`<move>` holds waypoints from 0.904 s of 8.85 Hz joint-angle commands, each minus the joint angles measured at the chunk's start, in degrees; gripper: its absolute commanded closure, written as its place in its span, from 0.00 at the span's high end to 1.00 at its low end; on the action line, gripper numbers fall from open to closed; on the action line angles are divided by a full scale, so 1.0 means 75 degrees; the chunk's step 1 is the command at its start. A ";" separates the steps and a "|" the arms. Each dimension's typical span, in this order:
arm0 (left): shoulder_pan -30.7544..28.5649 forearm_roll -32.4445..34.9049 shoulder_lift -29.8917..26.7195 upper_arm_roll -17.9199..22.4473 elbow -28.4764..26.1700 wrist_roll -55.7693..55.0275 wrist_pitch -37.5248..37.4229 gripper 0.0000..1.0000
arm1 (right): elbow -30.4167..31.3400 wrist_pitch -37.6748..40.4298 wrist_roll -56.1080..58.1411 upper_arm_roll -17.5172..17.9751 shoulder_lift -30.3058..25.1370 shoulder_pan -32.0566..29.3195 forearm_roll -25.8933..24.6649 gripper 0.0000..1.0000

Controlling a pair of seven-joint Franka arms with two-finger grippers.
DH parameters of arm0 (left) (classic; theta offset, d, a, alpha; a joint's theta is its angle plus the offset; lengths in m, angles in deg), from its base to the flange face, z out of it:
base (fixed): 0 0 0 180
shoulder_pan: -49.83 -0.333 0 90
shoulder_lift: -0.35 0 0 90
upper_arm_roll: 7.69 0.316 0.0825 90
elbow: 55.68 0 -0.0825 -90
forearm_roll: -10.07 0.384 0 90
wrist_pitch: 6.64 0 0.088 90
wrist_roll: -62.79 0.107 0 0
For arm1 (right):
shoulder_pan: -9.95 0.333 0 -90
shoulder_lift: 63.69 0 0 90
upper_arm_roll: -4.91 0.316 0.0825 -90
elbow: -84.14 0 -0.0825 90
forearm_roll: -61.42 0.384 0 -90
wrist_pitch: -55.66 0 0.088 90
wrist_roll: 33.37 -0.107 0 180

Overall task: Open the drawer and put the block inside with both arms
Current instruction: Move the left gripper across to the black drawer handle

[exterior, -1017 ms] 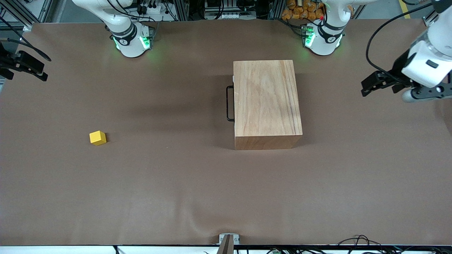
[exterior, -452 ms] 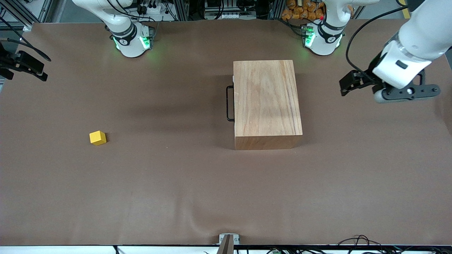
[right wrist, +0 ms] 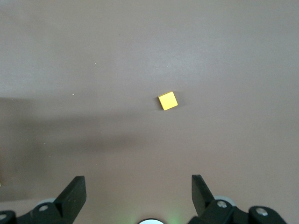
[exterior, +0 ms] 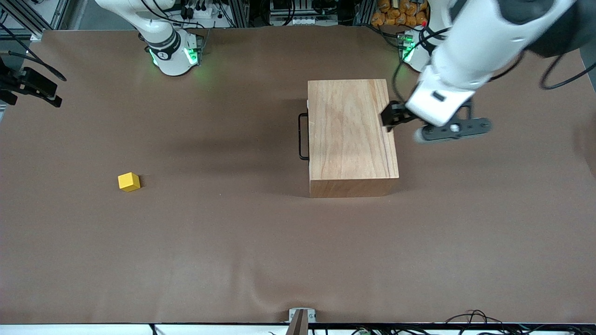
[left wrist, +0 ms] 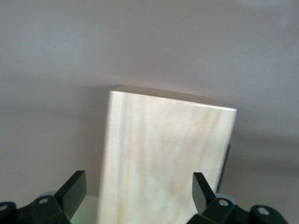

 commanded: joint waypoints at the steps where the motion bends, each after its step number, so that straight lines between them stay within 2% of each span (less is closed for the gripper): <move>1: 0.0847 0.0030 0.0758 0.0151 0.0570 -0.1165 0.0452 1.00 | 0.0033 -0.0009 -0.0031 0.0080 -0.0041 -0.0109 -0.0041 1.00; 3: 0.2063 0.0833 0.1296 0.0407 0.0663 -0.1929 0.0689 1.00 | 0.0045 -0.0009 -0.0031 0.0080 -0.0041 -0.0109 -0.0041 1.00; 4: 0.2824 0.1163 0.1543 0.0862 0.0699 -0.2118 0.0689 1.00 | 0.0045 -0.0009 -0.0031 0.0080 -0.0041 -0.0109 -0.0041 1.00; 6: 0.4418 0.1178 0.2059 0.2208 0.0757 -0.2445 0.0910 1.00 | 0.0045 0.0003 -0.0031 0.0069 -0.0041 -0.0120 -0.0041 1.00; 7: 0.4854 0.1178 0.2316 0.2481 0.0827 -0.2715 0.1005 1.00 | 0.0045 0.0003 -0.0031 0.0069 -0.0041 -0.0120 -0.0041 1.00; 8: 0.5149 0.1178 0.2516 0.2518 0.0851 -0.2752 0.1006 1.00 | 0.0045 0.0003 -0.0031 0.0069 -0.0041 -0.0120 -0.0041 1.00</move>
